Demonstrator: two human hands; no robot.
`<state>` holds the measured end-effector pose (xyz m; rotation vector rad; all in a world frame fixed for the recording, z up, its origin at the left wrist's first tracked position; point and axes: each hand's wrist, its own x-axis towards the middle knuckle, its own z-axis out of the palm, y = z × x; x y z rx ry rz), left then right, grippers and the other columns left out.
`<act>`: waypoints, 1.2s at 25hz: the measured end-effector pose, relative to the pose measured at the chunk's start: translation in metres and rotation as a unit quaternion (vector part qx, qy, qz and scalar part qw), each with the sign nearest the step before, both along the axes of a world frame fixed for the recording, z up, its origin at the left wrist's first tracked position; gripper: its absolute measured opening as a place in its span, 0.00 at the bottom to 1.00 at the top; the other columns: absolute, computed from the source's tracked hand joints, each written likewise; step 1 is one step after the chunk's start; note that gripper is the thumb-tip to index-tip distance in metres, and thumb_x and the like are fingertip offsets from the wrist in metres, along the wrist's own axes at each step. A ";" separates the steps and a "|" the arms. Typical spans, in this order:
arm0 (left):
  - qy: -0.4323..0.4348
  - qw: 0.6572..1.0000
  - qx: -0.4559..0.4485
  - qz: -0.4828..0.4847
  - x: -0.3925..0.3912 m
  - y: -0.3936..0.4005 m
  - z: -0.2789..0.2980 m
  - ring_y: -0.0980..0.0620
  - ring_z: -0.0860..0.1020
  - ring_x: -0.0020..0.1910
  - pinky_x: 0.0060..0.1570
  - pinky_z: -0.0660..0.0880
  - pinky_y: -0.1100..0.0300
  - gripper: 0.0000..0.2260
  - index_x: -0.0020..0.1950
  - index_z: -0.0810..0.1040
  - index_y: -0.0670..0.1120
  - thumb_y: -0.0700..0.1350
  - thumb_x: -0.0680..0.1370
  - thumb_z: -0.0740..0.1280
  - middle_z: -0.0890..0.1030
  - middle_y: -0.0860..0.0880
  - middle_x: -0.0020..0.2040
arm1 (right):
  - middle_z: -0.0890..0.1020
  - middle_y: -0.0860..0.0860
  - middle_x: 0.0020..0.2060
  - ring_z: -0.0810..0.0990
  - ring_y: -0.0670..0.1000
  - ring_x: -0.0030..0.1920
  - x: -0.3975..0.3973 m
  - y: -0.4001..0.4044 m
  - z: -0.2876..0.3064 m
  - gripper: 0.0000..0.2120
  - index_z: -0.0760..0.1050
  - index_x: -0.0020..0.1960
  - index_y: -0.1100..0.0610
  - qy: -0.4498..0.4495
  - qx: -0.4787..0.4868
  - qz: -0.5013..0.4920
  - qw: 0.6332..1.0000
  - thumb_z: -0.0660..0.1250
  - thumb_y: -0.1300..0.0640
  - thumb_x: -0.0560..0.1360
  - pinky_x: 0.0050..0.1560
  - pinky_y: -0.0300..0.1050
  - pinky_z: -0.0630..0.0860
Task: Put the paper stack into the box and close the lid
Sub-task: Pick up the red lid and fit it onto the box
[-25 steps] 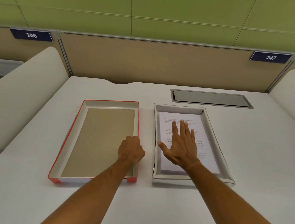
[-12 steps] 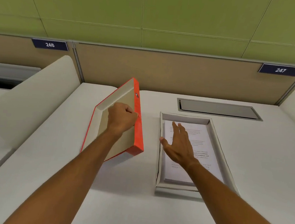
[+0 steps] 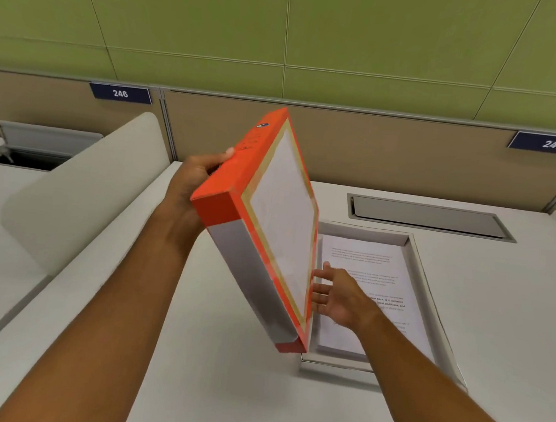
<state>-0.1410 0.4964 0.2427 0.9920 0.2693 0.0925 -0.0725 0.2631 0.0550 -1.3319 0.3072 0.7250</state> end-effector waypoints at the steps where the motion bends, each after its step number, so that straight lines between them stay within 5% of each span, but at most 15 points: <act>1: 0.002 1.000 -0.004 -0.010 -0.003 0.000 -0.001 0.50 0.83 0.30 0.31 0.81 0.59 0.10 0.49 0.80 0.39 0.44 0.79 0.63 0.85 0.45 0.33 | 0.82 0.61 0.51 0.83 0.61 0.51 -0.001 0.000 -0.005 0.18 0.75 0.60 0.58 0.007 0.023 0.010 1.000 0.57 0.46 0.81 0.48 0.55 0.82; 4: -0.010 0.999 0.019 0.024 -0.006 -0.001 -0.006 0.52 0.82 0.25 0.24 0.78 0.62 0.11 0.43 0.79 0.41 0.44 0.80 0.62 0.84 0.48 0.28 | 0.83 0.58 0.53 0.82 0.60 0.53 -0.005 0.006 -0.013 0.18 0.78 0.59 0.55 0.017 0.086 0.003 0.996 0.58 0.45 0.80 0.55 0.58 0.80; 9: -0.033 0.991 0.123 0.047 -0.004 0.011 -0.028 0.54 0.82 0.24 0.23 0.77 0.65 0.23 0.30 0.86 0.45 0.41 0.81 0.59 0.83 0.50 0.26 | 0.87 0.57 0.50 0.87 0.61 0.45 0.001 -0.025 -0.004 0.20 0.80 0.59 0.55 0.024 0.155 -0.034 0.987 0.61 0.43 0.79 0.40 0.56 0.83; 14: 0.053 0.989 0.124 -0.062 0.007 0.030 -0.083 0.47 0.80 0.40 0.41 0.79 0.54 0.11 0.51 0.81 0.39 0.40 0.74 0.62 0.83 0.44 0.40 | 0.83 0.60 0.58 0.85 0.63 0.51 0.012 -0.089 0.010 0.22 0.76 0.66 0.58 -0.027 0.130 -0.057 0.990 0.65 0.46 0.78 0.49 0.60 0.83; 17: 0.118 0.970 0.197 -0.077 0.018 0.018 -0.113 0.52 0.81 0.36 0.38 0.77 0.56 0.10 0.45 0.83 0.44 0.50 0.76 0.67 0.82 0.48 0.36 | 0.79 0.62 0.63 0.80 0.67 0.60 0.016 -0.120 0.016 0.22 0.74 0.69 0.58 -0.059 0.063 -0.075 0.993 0.64 0.48 0.79 0.55 0.62 0.79; 21: 0.174 0.946 0.238 -0.135 0.033 -0.017 -0.141 0.51 0.84 0.35 0.38 0.79 0.57 0.18 0.45 0.84 0.44 0.58 0.68 0.73 0.85 0.48 0.35 | 0.83 0.62 0.57 0.84 0.64 0.48 0.015 -0.154 0.015 0.20 0.74 0.65 0.60 -0.087 0.006 -0.111 0.990 0.64 0.49 0.79 0.49 0.59 0.82; 30: 0.221 0.944 0.213 -0.121 0.052 -0.083 -0.185 0.46 0.84 0.43 0.44 0.80 0.54 0.21 0.52 0.82 0.38 0.51 0.68 0.77 0.86 0.41 0.46 | 0.85 0.58 0.45 0.86 0.58 0.39 0.019 -0.215 -0.003 0.14 0.78 0.60 0.58 -0.110 -0.084 -0.155 0.978 0.64 0.50 0.79 0.38 0.52 0.83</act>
